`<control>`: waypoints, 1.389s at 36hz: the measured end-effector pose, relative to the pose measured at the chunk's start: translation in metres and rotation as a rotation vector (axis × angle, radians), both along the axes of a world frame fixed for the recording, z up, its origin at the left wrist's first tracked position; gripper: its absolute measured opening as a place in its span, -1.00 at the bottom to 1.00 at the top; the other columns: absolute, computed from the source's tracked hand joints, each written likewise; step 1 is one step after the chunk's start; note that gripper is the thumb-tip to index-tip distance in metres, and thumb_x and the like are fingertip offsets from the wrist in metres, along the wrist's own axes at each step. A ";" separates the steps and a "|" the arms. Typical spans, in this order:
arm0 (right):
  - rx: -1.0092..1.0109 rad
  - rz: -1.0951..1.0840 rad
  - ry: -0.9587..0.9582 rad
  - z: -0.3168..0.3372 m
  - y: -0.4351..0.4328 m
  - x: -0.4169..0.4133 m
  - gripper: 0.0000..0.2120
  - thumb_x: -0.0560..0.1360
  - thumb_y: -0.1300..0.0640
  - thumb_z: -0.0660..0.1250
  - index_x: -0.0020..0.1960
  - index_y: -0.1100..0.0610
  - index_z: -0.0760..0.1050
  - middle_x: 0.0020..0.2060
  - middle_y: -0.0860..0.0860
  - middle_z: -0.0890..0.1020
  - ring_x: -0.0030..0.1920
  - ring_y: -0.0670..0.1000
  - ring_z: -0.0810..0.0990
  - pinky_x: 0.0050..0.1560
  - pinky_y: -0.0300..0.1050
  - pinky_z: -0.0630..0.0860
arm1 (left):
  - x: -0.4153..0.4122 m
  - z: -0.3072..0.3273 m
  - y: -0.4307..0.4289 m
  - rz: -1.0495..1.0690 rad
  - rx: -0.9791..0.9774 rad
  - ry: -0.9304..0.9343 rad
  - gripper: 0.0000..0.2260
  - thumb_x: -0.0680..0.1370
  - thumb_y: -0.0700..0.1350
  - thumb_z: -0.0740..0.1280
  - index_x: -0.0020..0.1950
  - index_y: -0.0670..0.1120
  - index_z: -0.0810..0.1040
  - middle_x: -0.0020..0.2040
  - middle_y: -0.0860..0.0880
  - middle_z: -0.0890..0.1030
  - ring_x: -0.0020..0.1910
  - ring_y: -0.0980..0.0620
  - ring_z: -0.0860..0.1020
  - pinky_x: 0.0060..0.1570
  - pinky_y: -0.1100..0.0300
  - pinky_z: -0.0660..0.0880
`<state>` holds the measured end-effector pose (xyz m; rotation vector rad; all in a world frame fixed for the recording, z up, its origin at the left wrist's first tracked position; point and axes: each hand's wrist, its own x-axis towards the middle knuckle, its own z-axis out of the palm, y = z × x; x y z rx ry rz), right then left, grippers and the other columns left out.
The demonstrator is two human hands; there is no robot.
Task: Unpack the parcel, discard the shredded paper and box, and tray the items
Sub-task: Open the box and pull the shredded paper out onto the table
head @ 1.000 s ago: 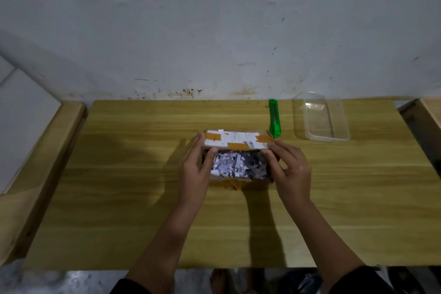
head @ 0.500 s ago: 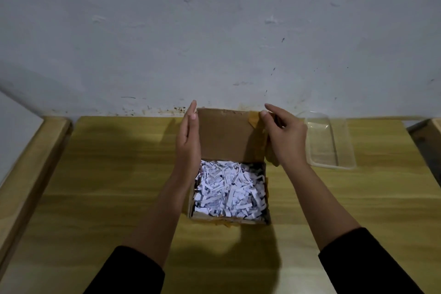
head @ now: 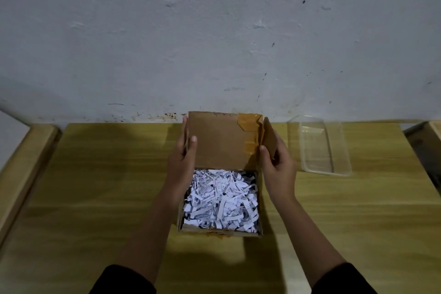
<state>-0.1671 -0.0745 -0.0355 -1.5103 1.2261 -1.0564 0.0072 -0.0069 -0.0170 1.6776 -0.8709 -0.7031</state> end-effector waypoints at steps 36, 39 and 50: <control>-0.009 0.383 0.389 -0.005 0.078 -0.005 -0.43 0.50 0.04 0.32 0.44 0.11 0.20 0.35 0.04 0.33 0.33 -0.03 0.33 0.33 -0.10 0.33 | -0.053 -0.030 0.082 -0.244 0.287 -0.422 -0.51 0.64 -0.04 0.07 0.51 -0.18 0.05 0.53 -0.08 0.04 0.50 0.07 -0.01 0.47 0.18 0.03; 0.068 0.501 0.456 -0.006 0.071 -0.009 -0.31 0.45 0.04 0.36 0.48 0.07 0.12 0.45 0.05 0.21 0.44 0.04 0.21 0.44 0.01 0.24 | -0.043 -0.025 0.080 -0.366 0.361 -0.428 -0.48 0.64 -0.06 0.08 0.53 -0.15 -0.05 0.55 -0.05 -0.10 0.52 0.05 -0.13 0.46 0.21 -0.04; 0.287 0.824 0.740 -0.006 0.043 -0.006 0.13 0.21 -0.15 0.53 0.51 -0.09 -0.15 0.53 0.03 -0.02 0.52 0.09 -0.01 0.45 0.07 0.18 | -0.013 -0.004 0.061 -0.775 0.685 -0.543 -0.18 0.52 0.02 0.34 0.53 -0.09 -0.19 0.55 -0.03 -0.20 0.53 0.01 -0.15 0.47 0.13 0.04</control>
